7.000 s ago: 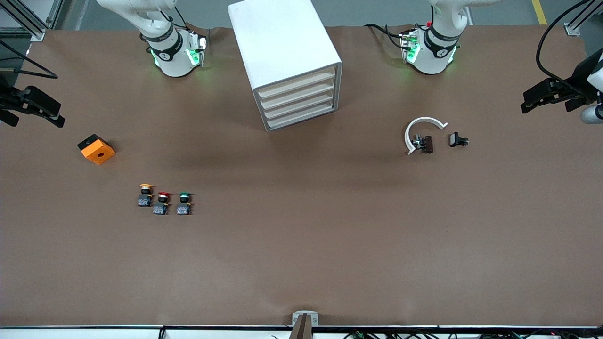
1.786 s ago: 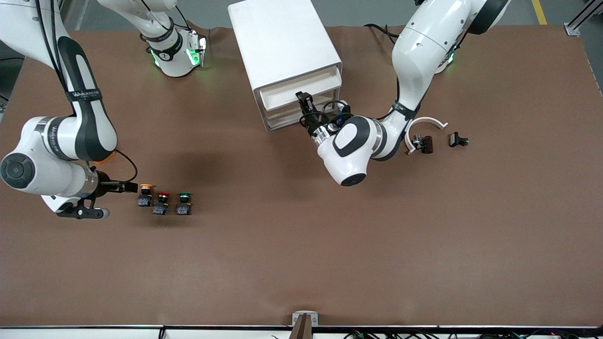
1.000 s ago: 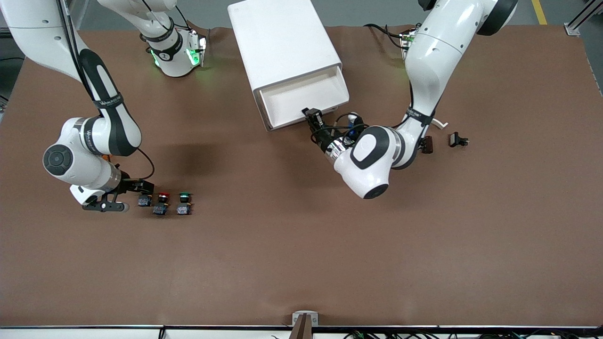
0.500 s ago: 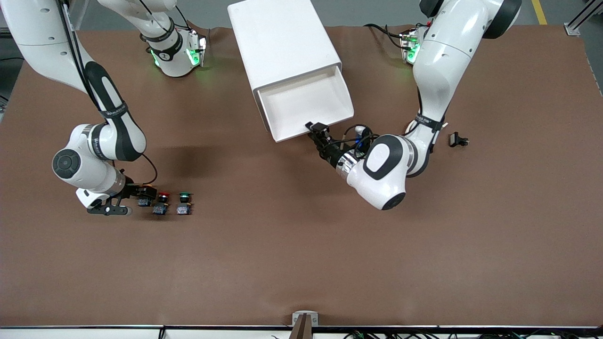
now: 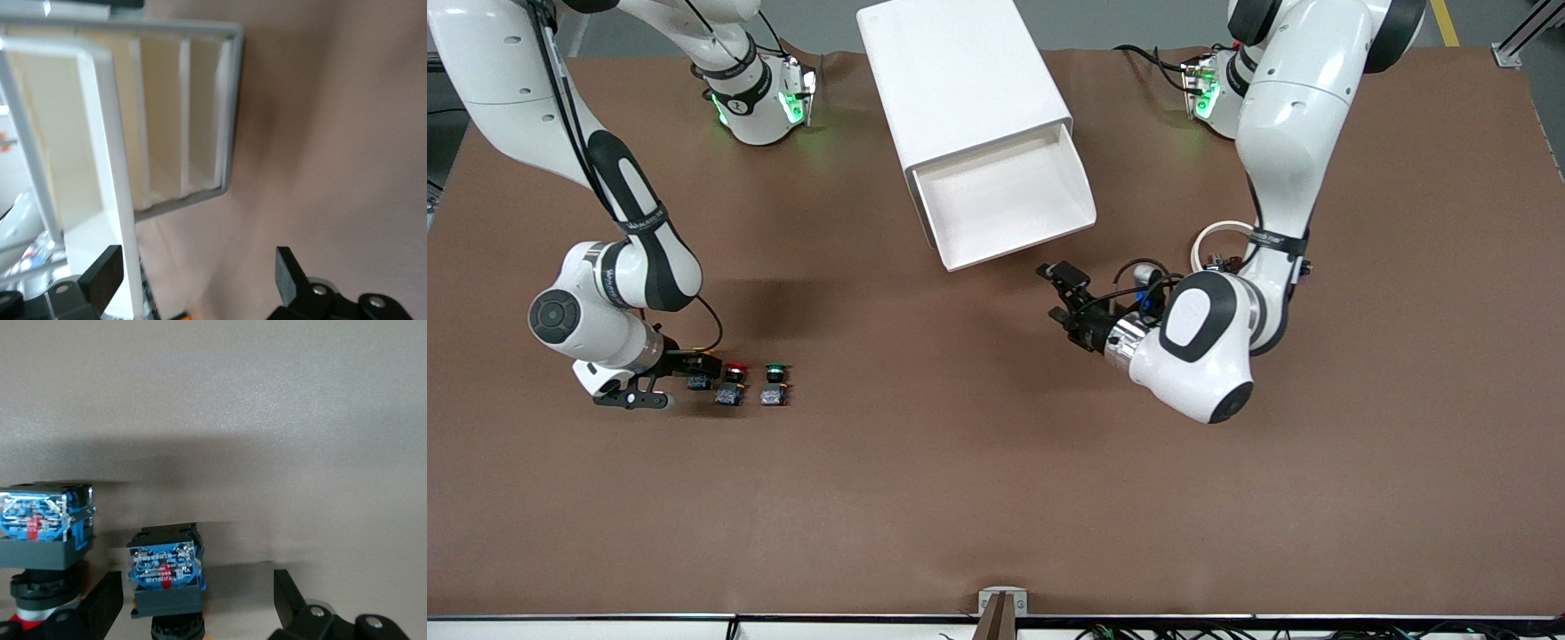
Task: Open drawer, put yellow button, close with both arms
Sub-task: 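Release the drawer and withdraw the left gripper while the right gripper lifts the button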
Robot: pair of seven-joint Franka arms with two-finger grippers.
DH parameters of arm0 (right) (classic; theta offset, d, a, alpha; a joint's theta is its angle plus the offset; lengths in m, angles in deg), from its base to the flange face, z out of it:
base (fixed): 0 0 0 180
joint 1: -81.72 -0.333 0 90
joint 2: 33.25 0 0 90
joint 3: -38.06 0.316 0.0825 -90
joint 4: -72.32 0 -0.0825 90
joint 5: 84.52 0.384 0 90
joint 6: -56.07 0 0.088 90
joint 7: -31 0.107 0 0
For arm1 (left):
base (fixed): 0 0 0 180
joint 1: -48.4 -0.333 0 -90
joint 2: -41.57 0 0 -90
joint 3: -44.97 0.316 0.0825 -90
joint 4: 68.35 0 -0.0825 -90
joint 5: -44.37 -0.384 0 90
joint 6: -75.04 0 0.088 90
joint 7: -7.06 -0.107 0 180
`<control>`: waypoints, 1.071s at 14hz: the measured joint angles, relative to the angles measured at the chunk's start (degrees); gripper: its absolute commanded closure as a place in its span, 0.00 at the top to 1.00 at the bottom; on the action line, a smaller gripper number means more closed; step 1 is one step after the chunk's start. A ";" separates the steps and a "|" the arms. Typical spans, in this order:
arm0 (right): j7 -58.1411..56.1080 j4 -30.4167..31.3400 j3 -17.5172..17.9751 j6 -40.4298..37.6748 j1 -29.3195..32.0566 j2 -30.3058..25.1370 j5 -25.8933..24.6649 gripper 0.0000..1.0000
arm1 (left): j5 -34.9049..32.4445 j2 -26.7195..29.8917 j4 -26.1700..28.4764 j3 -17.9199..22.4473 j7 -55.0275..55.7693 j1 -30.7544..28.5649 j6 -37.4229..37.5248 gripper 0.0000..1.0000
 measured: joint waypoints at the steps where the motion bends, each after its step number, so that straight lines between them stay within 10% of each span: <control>1: 0.00 -0.03 0.02 0.06 0.00 0.10 0.00 1.00 | -3.14 1.17 -0.54 0.00 -1.59 -0.05 0.23 1.00; 6: -0.01 -0.27 0.25 0.14 -0.02 0.26 0.00 0.14 | -20.55 10.63 -2.11 0.79 -17.53 -0.85 0.58 1.00; 15: -0.22 -1.90 0.59 0.11 -0.06 0.24 0.00 0.18 | -41.63 24.04 -1.19 1.28 -67.69 -9.80 2.74 1.00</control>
